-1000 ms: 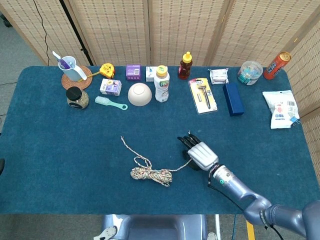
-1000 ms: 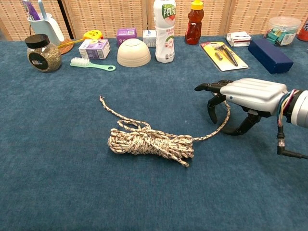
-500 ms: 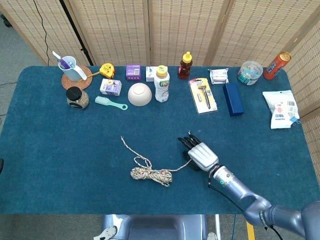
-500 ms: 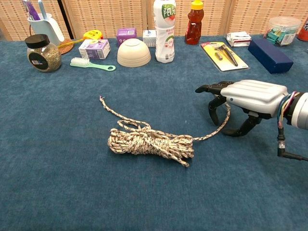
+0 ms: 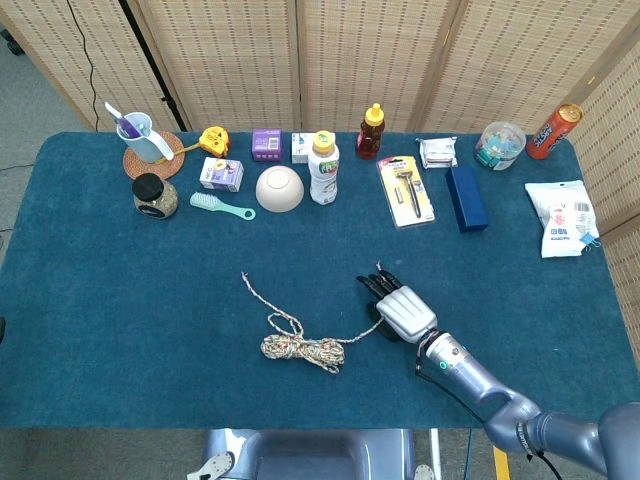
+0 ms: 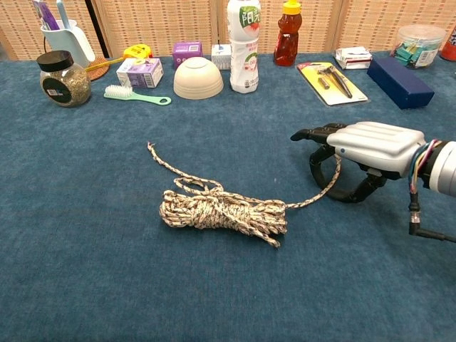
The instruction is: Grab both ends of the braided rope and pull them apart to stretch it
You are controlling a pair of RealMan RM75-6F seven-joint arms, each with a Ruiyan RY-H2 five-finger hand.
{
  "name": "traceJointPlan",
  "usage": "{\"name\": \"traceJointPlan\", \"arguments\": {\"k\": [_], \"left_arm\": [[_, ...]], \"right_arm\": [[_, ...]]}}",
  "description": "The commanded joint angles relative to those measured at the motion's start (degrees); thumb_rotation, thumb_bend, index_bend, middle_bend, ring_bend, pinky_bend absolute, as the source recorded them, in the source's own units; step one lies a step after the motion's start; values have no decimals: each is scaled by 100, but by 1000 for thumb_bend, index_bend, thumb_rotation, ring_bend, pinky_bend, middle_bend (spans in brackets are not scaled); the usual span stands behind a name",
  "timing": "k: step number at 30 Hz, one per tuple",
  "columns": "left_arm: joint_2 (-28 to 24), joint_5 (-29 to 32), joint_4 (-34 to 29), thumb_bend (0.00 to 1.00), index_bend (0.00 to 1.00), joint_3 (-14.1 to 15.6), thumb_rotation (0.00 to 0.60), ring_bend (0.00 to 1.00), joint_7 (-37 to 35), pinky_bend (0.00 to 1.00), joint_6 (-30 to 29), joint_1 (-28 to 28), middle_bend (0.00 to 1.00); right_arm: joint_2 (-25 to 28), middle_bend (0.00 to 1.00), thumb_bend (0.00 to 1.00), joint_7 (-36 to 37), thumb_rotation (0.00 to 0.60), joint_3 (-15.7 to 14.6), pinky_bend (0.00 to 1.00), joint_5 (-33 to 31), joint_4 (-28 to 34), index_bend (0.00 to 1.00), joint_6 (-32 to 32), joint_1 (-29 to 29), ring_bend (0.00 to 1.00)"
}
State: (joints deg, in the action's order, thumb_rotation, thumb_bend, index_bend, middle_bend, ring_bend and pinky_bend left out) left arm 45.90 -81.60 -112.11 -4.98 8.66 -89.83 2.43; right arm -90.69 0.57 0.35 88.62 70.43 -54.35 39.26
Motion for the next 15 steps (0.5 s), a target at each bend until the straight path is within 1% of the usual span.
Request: {"name": "traceJointPlan", "arguments": {"k": [1,15], "left_arm": [[-3,3,5,393,195,-4,600,37,-8,0,-4,-1,133],[-12,-5,43,392,195,3,600,32,-55,0,-44,-37,133]], "right_arm": [[-19,41,375,-8,600,-4,0,-11,-13,519,3,-6,0],[-99,56,387,-58,600,-23,0,-41,-29,533,4,-30,0]]}}
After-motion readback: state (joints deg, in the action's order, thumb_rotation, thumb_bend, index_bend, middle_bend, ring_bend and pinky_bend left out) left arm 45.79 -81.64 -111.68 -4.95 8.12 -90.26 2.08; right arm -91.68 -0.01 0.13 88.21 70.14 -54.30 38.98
